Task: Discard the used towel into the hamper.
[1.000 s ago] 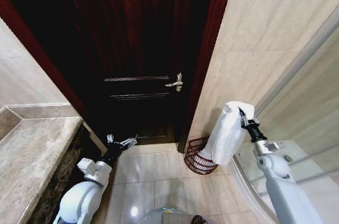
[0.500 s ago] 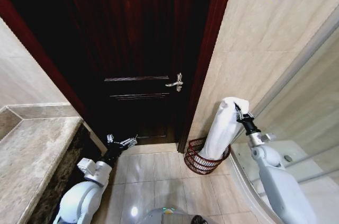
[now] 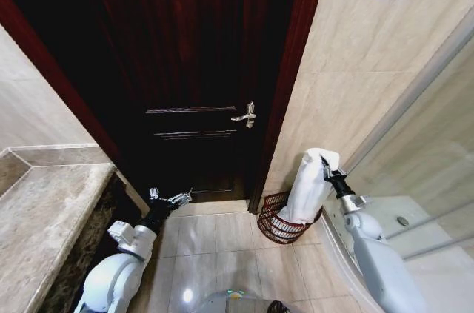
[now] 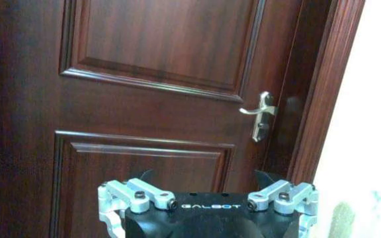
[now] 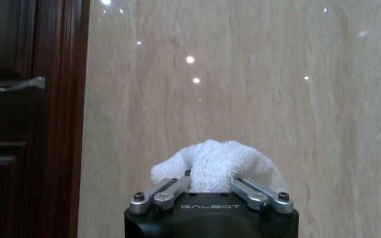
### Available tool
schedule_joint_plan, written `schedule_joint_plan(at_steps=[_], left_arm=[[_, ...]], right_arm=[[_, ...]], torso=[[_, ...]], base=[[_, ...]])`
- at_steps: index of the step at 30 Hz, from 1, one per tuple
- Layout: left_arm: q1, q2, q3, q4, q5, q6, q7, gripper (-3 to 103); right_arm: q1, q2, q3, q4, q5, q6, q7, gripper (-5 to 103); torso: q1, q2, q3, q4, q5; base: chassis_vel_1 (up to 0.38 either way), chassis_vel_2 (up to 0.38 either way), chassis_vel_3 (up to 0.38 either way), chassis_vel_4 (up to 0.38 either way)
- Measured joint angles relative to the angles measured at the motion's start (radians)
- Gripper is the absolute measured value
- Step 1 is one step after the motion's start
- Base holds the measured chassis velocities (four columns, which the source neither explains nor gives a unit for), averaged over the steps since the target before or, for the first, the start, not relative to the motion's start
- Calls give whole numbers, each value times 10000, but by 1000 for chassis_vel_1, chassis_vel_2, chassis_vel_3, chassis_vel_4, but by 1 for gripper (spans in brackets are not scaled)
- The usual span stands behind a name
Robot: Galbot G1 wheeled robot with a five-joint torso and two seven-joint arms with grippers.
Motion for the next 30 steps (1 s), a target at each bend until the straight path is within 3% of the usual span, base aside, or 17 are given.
schedule_joint_plan(at_steps=[16,30], left_arm=[[0,0,0,0,0,0,0,100],[0,0,0,0,0,0,0,100]], right_arm=[[-48,474,-196,-1674,-171,62,-436,7],[124,569,-668,-2630,-40,-1310,-373,7]], torso=[[0,0,0,-1,0],[0,0,0,0,-1]], base=[[0,0,0,0],[0,0,0,0]])
